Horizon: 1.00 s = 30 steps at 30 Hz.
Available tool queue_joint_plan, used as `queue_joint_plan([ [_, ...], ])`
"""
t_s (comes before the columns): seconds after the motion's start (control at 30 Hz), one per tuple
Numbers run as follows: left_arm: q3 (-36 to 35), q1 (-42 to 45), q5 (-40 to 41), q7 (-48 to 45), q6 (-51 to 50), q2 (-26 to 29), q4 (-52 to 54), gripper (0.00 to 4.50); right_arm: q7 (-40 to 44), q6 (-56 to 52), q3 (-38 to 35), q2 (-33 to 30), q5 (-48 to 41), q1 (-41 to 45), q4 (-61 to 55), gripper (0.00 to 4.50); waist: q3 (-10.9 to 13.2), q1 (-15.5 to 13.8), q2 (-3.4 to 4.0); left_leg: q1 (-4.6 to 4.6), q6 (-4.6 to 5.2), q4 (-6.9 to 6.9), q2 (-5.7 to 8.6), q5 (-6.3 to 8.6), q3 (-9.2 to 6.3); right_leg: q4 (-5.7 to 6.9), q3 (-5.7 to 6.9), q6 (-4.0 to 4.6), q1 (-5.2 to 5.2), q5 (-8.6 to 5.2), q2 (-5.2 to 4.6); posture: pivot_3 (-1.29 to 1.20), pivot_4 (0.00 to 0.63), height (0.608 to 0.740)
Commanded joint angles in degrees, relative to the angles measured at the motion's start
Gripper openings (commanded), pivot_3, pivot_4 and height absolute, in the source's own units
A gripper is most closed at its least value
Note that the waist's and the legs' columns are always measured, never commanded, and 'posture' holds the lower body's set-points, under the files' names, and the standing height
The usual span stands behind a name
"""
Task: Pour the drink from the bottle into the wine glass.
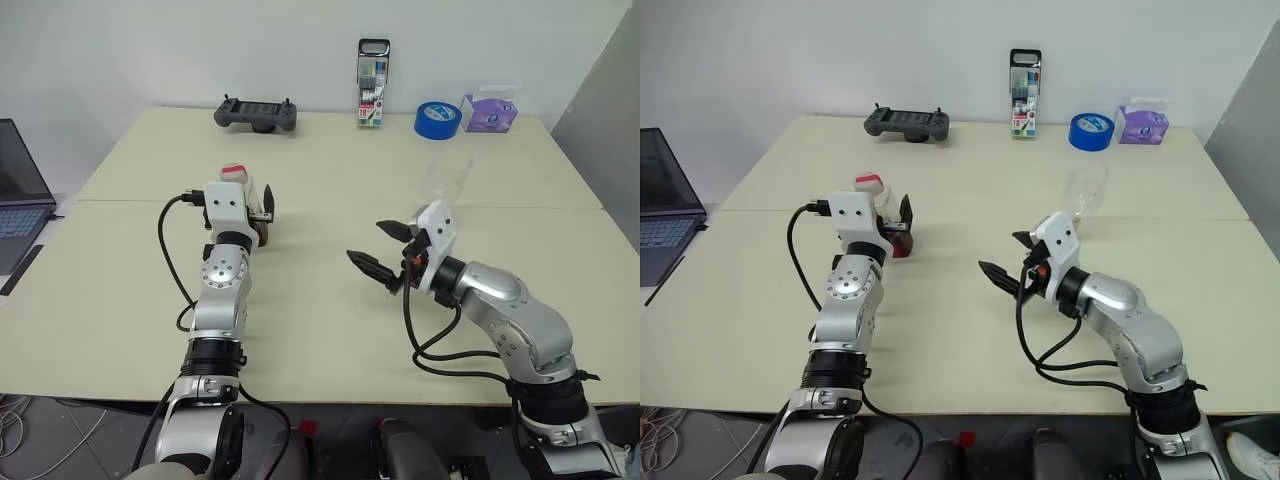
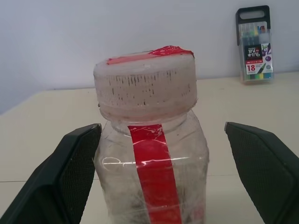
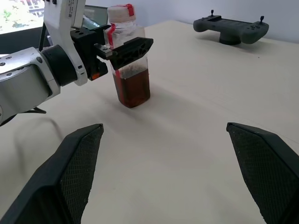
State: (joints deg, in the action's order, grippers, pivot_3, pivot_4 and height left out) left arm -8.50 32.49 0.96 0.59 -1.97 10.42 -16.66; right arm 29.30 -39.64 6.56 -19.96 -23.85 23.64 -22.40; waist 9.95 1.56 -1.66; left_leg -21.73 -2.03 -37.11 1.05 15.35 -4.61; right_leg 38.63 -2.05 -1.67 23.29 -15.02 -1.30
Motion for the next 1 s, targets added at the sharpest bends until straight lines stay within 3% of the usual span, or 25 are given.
queue_joint_plan([
  [0.03, -0.3, 1.2, 0.0, 0.2, 1.4, 0.6, 0.4, 4.49, 0.1, 0.3, 0.0, -0.1, -0.4, 0.5, -2.7, 4.5, 0.0, 0.0, 0.0, 0.0, 0.0, 0.0, 0.0, 0.0, 0.0, 0.0, 0.0, 0.0, 0.0, 0.0, 0.0, 0.0, 0.15, 0.74],
  [0.93, -0.9, 2.5, 2.5, -1.9, 2.5, 0.8, -1.3, 4.49, 0.1, -0.1, 0.5, 0.3, -0.3, 0.4, -2.8, 4.5, 0.0, 0.0, 0.0, 0.0, 0.0, -0.01, 0.02, 0.0, 0.0, 0.0, 0.02, -0.01, 0.01, 0.0, -0.02, 0.0, 0.15, 0.74],
  [1.0, -0.9, 2.5, 2.7, -2.1, 2.6, 0.9, -1.5, 4.1, 0.1, -0.1, 0.5, 0.2, -0.2, 0.3, -2.8, 4.5, 0.0, 0.0, 0.0, 0.0, 0.0, -0.01, 0.02, 0.0, 0.0, 0.0, 0.02, -0.01, 0.01, 0.0, -0.02, 0.0, 0.15, 0.74],
])
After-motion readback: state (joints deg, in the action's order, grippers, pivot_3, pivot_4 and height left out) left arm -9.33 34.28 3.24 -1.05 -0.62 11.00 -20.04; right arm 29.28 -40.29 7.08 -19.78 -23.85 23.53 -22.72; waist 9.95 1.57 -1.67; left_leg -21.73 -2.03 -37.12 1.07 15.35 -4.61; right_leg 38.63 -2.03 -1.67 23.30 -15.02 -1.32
